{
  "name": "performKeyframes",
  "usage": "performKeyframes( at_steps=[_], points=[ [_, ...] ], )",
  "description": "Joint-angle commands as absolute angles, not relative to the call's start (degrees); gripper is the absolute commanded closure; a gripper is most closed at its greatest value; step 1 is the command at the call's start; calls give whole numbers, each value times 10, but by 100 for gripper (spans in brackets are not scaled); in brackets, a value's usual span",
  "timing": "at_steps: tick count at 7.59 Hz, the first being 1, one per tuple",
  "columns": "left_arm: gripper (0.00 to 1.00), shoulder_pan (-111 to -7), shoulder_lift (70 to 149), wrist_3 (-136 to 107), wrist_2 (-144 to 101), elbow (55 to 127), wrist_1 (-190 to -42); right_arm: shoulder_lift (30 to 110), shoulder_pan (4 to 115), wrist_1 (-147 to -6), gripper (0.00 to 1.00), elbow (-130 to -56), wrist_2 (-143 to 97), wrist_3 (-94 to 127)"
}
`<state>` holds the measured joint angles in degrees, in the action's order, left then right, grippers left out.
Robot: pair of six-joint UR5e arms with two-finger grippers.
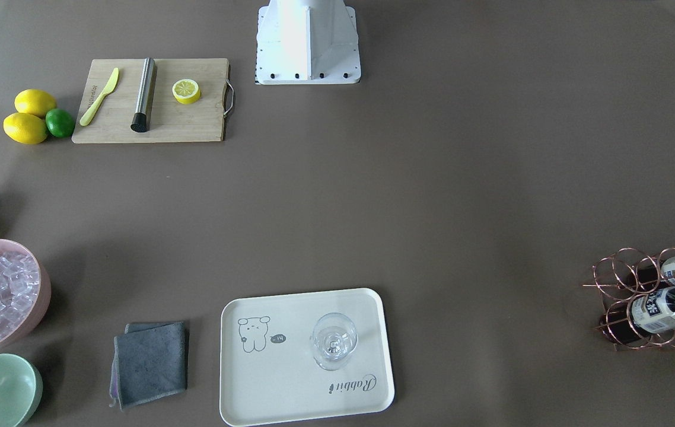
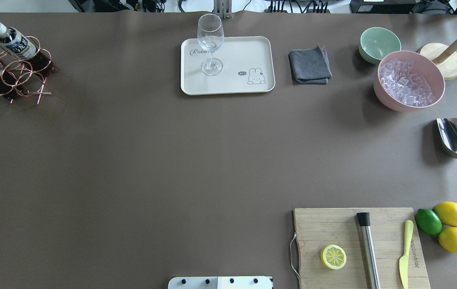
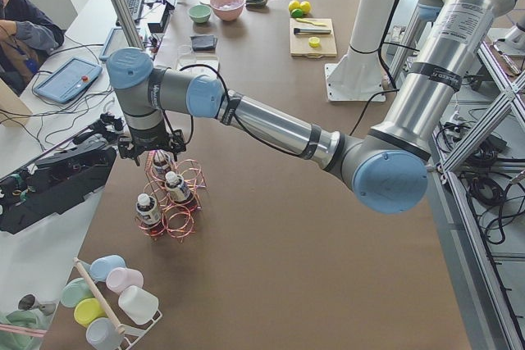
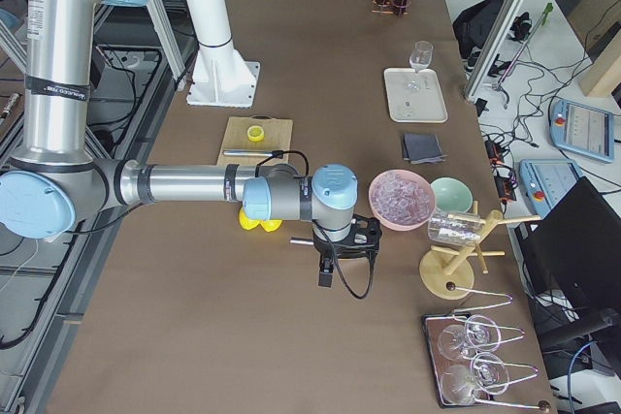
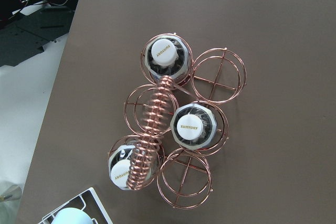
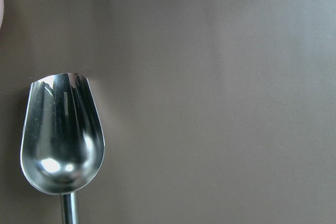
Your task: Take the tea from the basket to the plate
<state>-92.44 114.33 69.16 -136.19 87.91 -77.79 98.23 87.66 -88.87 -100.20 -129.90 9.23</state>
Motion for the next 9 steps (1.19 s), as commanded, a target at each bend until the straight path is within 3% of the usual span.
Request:
performKeyframes(
  at_steps=[1, 9],
  points=[
    [3, -896, 1214, 727, -1363, 808, -739, 983, 876, -889, 0, -1002, -1299, 92],
    [8, -875, 1172, 768, -1361, 800, -838, 983, 876, -889, 0, -1002, -1298, 92]
  ],
)
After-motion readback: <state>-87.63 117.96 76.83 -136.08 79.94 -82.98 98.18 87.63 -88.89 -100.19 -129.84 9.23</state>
